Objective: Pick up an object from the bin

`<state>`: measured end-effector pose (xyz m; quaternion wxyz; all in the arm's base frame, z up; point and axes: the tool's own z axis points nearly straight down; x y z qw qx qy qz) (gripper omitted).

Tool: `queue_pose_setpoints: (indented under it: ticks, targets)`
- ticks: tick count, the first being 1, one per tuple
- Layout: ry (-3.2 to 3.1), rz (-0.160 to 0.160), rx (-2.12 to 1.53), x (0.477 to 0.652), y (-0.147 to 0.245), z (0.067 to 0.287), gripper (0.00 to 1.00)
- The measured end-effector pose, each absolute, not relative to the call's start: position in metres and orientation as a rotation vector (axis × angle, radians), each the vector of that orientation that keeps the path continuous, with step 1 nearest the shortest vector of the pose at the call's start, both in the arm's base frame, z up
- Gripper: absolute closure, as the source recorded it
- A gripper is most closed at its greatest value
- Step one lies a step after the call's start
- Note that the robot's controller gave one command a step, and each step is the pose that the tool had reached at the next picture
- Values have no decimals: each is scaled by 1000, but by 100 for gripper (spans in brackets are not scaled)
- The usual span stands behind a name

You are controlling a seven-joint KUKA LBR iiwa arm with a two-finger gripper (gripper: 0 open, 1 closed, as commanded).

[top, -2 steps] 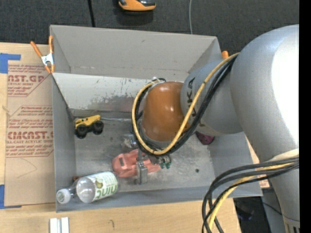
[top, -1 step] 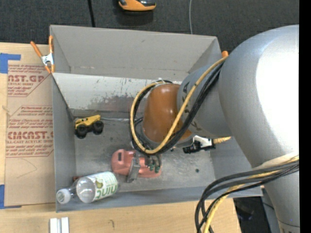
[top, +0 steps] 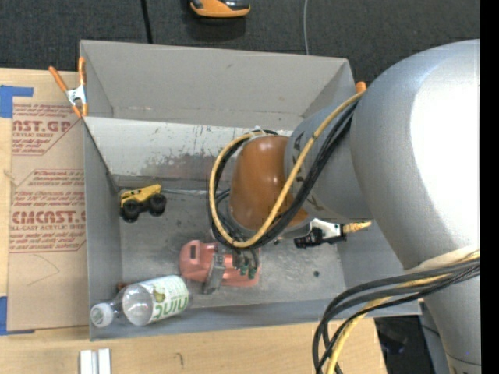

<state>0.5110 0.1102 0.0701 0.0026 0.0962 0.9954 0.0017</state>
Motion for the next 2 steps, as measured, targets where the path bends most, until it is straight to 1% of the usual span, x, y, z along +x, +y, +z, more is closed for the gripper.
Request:
queue_pose_setpoints:
  ticks: [1,2]
  targets:
    - [3138,-1,274,544,116,69,100]
    - [3142,-5,270,537,121,117,100]
